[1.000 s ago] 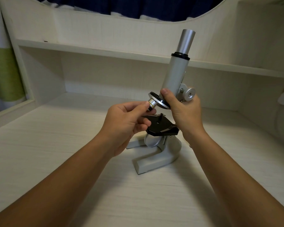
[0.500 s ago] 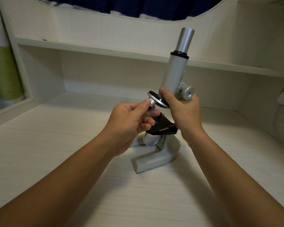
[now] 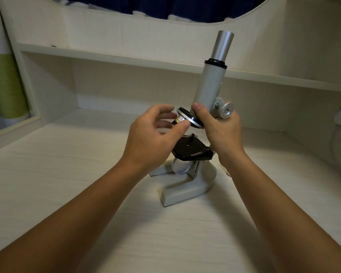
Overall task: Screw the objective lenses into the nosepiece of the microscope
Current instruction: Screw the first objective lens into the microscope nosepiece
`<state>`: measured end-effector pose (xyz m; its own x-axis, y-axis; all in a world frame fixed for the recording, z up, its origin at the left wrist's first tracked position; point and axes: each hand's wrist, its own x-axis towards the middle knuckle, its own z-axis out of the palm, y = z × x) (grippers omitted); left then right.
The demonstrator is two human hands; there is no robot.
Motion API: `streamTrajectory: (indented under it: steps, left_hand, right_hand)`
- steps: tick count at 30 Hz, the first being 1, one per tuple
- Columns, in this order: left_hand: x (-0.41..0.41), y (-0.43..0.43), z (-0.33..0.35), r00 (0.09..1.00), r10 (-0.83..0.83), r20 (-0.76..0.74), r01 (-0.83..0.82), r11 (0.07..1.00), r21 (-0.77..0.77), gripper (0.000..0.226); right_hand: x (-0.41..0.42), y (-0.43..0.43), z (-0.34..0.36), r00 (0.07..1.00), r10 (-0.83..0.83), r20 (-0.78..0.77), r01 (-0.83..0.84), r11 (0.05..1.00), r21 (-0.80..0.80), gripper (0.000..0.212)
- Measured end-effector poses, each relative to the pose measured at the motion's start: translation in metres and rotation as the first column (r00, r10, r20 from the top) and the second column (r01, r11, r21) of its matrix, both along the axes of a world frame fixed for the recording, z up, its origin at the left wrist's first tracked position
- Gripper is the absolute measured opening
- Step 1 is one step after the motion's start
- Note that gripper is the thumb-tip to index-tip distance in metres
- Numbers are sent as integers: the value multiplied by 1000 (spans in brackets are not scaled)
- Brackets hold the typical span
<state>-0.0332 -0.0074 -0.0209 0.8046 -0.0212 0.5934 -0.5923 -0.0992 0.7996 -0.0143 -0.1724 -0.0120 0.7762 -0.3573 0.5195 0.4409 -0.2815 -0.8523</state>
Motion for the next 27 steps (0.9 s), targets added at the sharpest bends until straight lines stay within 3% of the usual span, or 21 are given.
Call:
streamTrajectory:
  steps: [3, 12, 17, 21, 27]
  left_hand:
    - [2, -3, 1, 996, -84, 7, 84, 996, 18, 39]
    - [25, 5, 2, 943, -313, -117, 312, 950, -27, 17]
    - [33, 3, -2, 925, -342, -162, 348, 937, 10, 24]
    - [32, -1, -2, 811, -522, -263, 478, 851, -217, 36]
    - [36, -4, 3, 748, -555, -363, 476, 830, -290, 40]
  right_hand:
    - [0, -1, 1, 1000, 12, 1, -12, 1000, -9, 83]
    - [0, -2, 3, 1000, 8, -1, -8, 1000, -12, 82]
    - [3, -2, 2, 1000, -4, -1, 4, 1000, -12, 78]
    - [3, -3, 1, 1000, -6, 9, 6, 1000, -13, 71]
    - [3, -2, 2, 1000, 2, 12, -2, 1000, -3, 69]
